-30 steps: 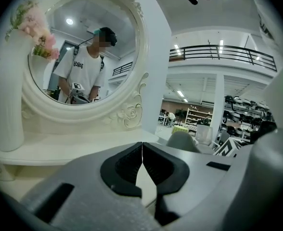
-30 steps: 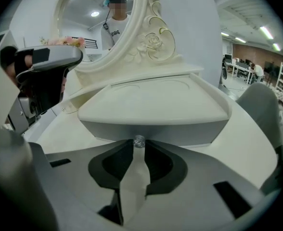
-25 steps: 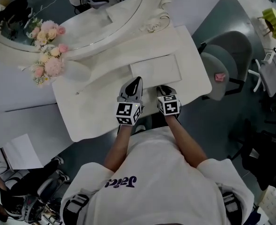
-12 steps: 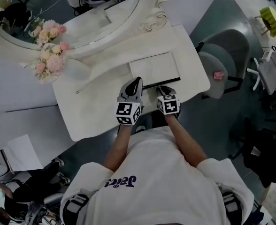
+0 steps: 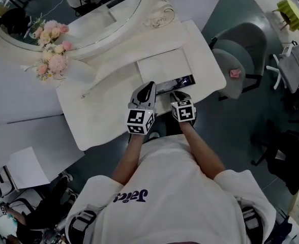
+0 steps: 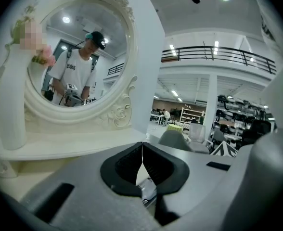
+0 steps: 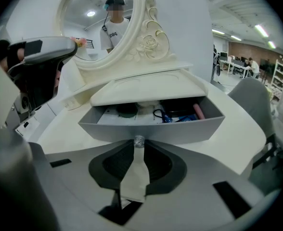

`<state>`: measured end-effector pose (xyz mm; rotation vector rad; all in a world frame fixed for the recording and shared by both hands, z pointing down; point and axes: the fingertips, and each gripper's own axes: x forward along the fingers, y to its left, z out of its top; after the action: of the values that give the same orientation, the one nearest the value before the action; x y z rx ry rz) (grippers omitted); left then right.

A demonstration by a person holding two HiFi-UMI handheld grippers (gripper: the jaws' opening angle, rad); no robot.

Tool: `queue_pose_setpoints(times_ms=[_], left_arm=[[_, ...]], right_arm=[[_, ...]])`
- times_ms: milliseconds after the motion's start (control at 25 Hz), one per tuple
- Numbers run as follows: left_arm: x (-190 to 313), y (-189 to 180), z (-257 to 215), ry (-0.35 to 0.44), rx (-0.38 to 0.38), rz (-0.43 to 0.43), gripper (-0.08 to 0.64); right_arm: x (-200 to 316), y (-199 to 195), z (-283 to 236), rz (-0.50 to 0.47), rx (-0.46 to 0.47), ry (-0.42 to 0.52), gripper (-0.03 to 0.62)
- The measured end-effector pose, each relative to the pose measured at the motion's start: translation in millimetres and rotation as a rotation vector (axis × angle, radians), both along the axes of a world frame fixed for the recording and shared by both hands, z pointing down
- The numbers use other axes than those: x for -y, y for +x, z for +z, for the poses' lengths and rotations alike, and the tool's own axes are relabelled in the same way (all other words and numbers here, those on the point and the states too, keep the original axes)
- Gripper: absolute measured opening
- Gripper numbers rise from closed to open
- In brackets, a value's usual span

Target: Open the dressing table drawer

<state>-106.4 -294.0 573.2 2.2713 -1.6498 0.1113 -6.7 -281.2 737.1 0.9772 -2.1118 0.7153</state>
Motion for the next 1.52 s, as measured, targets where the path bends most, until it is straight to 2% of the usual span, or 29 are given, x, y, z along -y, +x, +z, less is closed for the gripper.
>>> queue_pose_setpoints(times_ms=[80,160,400,1120,1520], left_arm=[[-1,8,-5,0.017,0.030,0.028,0.015],[-3,16,-7,0.023,0.028,0.047,0.015],[-10,29,-4,0.002,-0.038,0.064,0.015],[-29,58,-6,0.011,-0.016,0.140,0.015],[-38,61,-7,0.013,-0.007,0.160,0.015]], right_arm=[[-5,3,1,0.004,-0.003,0.000,0.071],[-10,7,1,0.009,-0.008,-0.003,0.071],[-22,13,0,0.021,-0.007,-0.004,0.071],[-55,36,4,0.073,-0.006,-0.013,0.071],[-58,36,4,0.099,0.017,0.003,0.072]])
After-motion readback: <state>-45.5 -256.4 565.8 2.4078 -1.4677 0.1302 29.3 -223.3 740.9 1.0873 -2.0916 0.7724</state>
